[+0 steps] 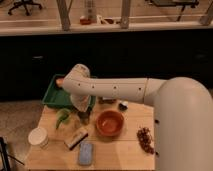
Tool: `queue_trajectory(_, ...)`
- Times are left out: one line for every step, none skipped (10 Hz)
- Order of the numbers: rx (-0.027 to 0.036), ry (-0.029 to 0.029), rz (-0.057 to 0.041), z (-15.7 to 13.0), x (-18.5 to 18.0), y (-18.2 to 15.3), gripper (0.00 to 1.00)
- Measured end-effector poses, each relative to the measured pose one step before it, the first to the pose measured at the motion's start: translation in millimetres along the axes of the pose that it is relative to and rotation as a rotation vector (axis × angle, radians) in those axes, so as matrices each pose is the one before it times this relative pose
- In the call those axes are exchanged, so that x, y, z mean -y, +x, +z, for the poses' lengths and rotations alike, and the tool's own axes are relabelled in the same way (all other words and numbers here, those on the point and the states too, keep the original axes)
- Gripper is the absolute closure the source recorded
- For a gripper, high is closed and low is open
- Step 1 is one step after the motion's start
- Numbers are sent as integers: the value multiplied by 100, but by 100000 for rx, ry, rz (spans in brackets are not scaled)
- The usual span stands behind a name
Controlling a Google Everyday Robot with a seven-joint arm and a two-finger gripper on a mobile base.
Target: Place fork in metal cup
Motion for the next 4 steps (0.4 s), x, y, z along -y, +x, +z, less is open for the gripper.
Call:
queue_trajectory(129,-22,-41,-52,-22,60,44)
queue_trajectory(162,-63,-60,-66,-30,97,29)
queue_trajectory(63,-17,31,-25,-12,54,23)
queue_trajectory(46,-52,70,-14,-34,70,21)
